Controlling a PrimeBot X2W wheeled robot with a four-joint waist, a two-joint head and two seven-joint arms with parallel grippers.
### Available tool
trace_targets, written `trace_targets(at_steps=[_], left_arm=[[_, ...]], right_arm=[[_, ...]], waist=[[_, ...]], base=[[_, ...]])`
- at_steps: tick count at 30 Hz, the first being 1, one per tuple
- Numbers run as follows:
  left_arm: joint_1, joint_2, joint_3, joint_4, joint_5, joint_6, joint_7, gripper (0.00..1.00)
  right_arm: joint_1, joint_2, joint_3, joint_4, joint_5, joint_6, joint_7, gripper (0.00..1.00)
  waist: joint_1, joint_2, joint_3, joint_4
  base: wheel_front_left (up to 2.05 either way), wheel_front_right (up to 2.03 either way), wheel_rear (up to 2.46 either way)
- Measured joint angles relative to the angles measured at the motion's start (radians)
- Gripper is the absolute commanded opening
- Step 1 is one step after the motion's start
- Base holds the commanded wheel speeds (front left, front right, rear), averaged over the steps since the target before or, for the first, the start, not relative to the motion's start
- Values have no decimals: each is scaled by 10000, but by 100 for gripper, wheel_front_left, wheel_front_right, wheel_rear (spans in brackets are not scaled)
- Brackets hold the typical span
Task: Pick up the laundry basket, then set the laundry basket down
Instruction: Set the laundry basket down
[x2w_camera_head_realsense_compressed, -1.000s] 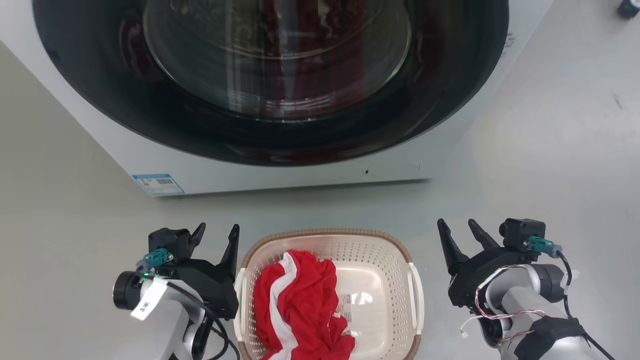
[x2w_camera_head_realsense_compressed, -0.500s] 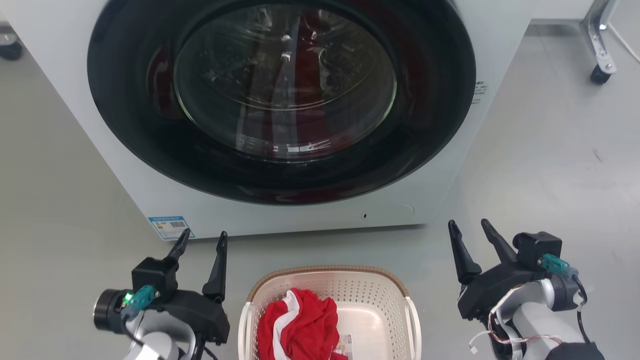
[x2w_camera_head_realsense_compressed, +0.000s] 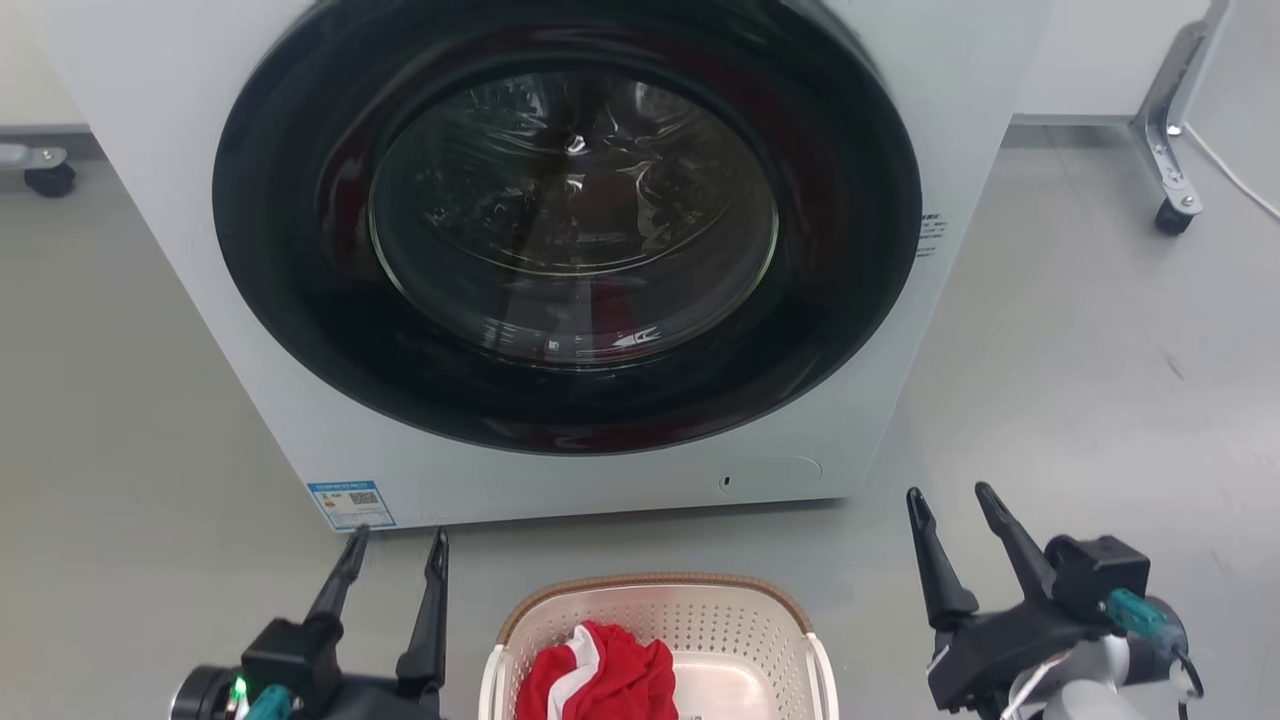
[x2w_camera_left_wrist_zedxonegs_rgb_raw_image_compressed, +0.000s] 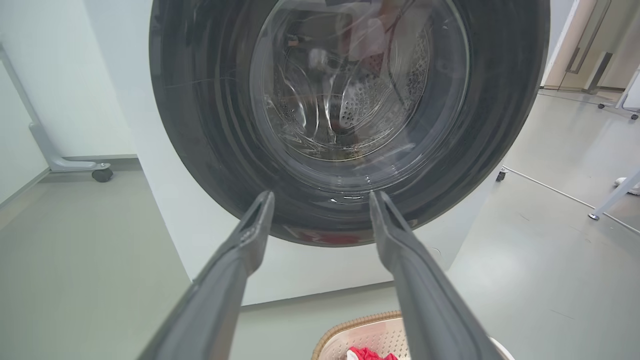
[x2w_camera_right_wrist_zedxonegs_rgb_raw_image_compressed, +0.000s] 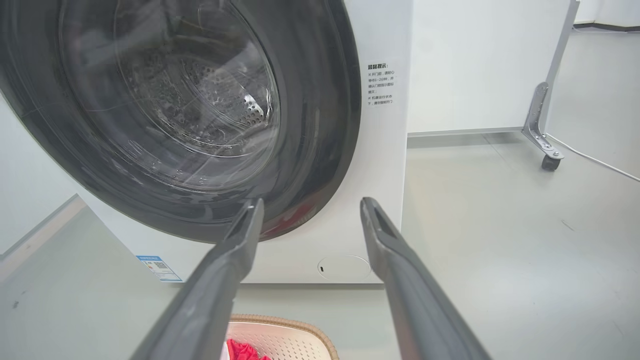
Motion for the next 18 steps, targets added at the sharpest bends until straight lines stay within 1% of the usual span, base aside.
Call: trace_targets(at_steps=[6, 18], left_arm=[[783, -2, 176, -640, 44, 134, 2, 100], [1597, -73, 460, -1358, 259, 222, 13, 100]], right_arm=[[849, -59, -234, -805, -255, -173, 0, 100], [1906, -209, -711, -2100, -907, -263, -2, 100]], waist=[[0, 0, -202, -104], [0, 0, -398, -169]], base=[[0, 0, 0], [0, 0, 0]])
